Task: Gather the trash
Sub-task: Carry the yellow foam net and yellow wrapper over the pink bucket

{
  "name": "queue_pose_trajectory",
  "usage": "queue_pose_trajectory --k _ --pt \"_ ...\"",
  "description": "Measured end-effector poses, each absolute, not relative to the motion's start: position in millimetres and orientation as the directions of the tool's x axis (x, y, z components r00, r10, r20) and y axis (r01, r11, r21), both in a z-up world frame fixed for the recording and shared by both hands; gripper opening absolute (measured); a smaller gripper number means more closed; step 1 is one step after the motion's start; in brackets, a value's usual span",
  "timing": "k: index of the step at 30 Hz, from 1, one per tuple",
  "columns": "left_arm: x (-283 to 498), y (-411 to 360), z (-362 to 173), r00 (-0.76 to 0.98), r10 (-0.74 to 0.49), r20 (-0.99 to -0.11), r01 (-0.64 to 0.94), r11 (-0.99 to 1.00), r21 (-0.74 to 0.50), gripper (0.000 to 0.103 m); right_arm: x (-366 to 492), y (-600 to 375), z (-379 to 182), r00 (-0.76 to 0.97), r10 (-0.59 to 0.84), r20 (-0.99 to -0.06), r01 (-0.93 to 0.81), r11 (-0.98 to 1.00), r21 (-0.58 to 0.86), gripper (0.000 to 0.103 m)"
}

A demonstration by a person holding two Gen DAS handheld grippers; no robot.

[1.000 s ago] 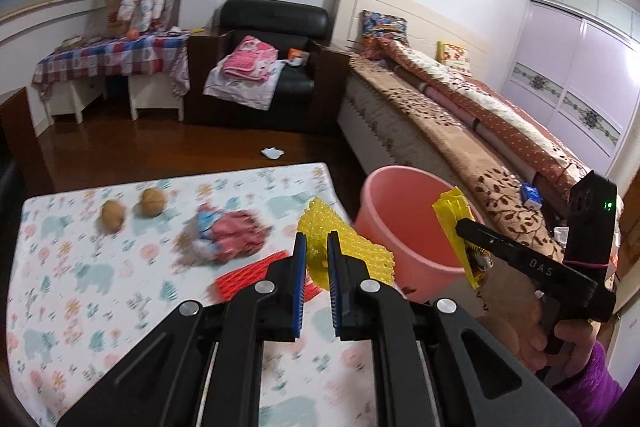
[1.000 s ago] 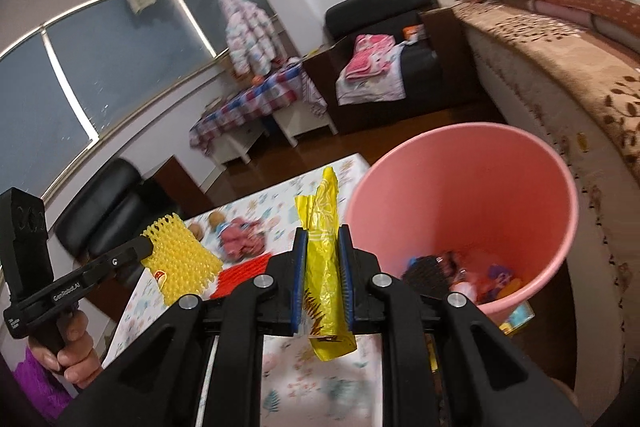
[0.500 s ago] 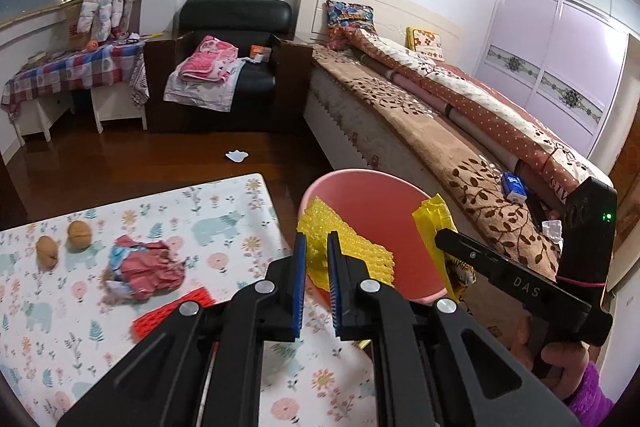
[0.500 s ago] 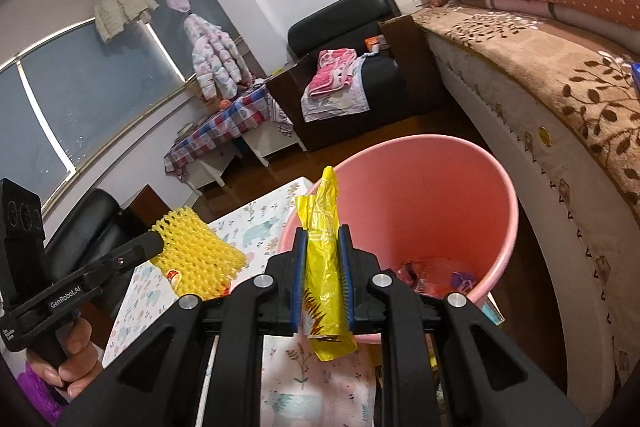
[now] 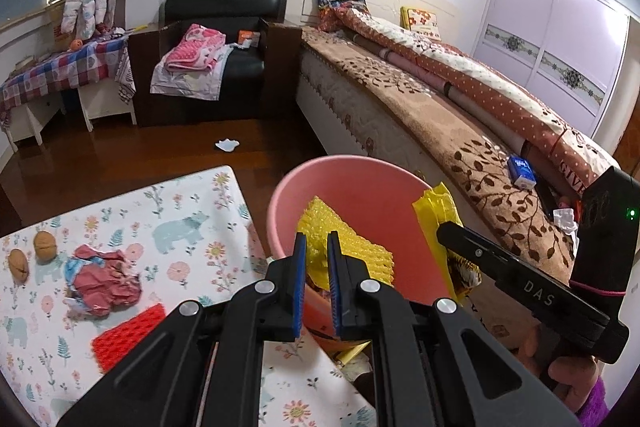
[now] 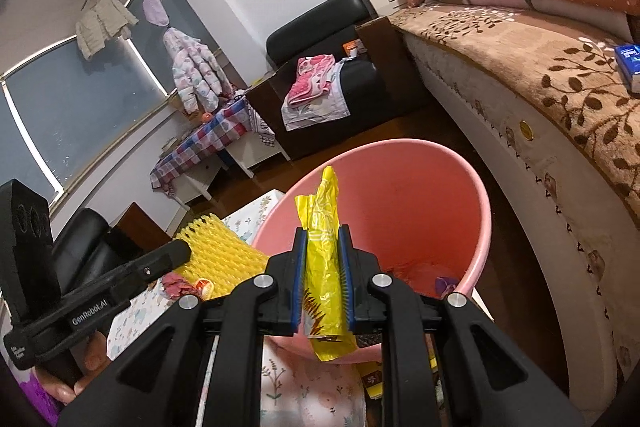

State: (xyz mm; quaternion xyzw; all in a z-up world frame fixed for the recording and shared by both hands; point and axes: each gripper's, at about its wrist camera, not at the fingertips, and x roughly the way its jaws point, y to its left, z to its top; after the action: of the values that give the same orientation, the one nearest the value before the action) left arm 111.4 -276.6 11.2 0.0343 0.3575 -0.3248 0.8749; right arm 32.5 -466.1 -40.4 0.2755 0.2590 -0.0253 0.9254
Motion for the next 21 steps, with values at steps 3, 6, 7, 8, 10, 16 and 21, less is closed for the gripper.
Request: queue_pose_trajectory --k 3,6,7,8,10,16,21 --pt "112.9 -286.1 4.0 0.521 -0.54 -0.66 0.602 0.782 -0.164 0.01 34.3 -469.2 -43.7 0.86 0.082 -0.503 0.208 0.845 0.493 0.016" --pt "114.2 -294.1 -2.8 0.509 -0.536 -0.674 0.607 0.778 -0.16 0.01 35.8 -471.8 -46.7 0.857 0.072 -0.51 0.222 0.842 0.492 0.016" --pt "114.5 -296.3 -5.3 0.506 -0.533 -0.678 0.609 0.778 -0.158 0.01 36.6 -472.7 -47.7 0.856 0.069 -0.512 0.225 0.841 0.491 0.016" --pt "114.6 -298.3 -6.3 0.504 -0.532 -0.681 0.609 0.777 -0.156 0.01 37.5 -473.5 -48.6 0.855 0.068 -0.513 0.228 0.841 0.491 0.016" --pt "115.2 -301.8 -10.4 0.498 -0.527 -0.688 0.61 0.777 -0.153 0.01 39.6 -474.9 -50.5 0.853 0.066 -0.518 0.232 0.841 0.488 0.016" --pt "117.6 -306.4 -18.1 0.475 -0.529 -0.703 0.605 0.777 -0.176 0.01 42.7 -476.5 -54.1 0.848 0.057 -0.526 0.241 0.844 0.479 0.016" --pt "118.7 -307.4 -19.2 0.464 -0.541 -0.702 0.604 0.772 -0.196 0.016 43.4 -476.8 -56.8 0.844 0.054 -0.534 0.248 0.843 0.477 0.016"
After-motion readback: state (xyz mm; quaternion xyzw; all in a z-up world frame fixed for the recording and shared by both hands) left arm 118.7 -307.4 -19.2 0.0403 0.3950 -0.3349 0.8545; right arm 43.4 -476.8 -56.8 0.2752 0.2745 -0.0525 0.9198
